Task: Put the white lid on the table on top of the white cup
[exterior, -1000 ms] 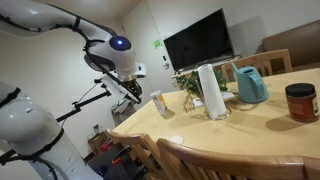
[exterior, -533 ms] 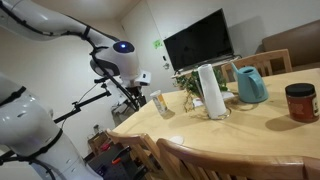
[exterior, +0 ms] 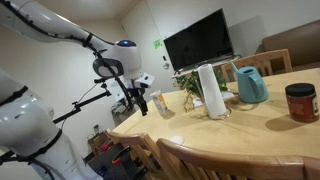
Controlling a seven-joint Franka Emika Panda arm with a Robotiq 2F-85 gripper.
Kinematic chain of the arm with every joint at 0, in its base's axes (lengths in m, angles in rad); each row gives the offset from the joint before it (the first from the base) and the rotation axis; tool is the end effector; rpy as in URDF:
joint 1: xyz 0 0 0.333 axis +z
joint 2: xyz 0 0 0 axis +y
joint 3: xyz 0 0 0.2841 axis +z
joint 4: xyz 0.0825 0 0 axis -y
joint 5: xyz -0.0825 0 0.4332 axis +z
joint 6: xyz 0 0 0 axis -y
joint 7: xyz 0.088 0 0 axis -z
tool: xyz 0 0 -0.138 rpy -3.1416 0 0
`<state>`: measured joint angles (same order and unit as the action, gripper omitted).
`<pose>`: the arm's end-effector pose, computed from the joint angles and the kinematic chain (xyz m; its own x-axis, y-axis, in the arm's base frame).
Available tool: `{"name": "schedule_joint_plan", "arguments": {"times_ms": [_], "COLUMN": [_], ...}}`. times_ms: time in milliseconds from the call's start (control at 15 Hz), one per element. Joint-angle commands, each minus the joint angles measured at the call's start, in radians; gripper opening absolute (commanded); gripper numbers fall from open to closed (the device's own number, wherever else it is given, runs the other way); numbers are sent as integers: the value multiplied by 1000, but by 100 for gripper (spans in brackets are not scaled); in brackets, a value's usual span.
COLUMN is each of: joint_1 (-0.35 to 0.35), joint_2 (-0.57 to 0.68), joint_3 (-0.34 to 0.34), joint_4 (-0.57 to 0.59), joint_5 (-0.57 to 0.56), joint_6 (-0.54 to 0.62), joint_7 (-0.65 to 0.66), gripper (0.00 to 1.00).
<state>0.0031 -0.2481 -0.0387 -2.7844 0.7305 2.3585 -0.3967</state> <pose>0.3947 0.0113 0.1732 0.9770 -0.1810 -0.1129 -0.2130 -0.8585 -0.4665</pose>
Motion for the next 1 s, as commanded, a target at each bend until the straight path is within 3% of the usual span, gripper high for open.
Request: {"name": "schedule_joint_plan", "arguments": {"times_ms": [0, 533, 933], "joint_1": [-1, 15, -6], "joint_2": [3, 7, 7], "joint_3": [-2, -15, -57], "joint_4": [0, 0, 46], "joint_5": [-93, -96, -34], "joint_6": [-55, -44, -235], "joint_7": [104, 91, 189], "gripper": [100, 100, 100]}}
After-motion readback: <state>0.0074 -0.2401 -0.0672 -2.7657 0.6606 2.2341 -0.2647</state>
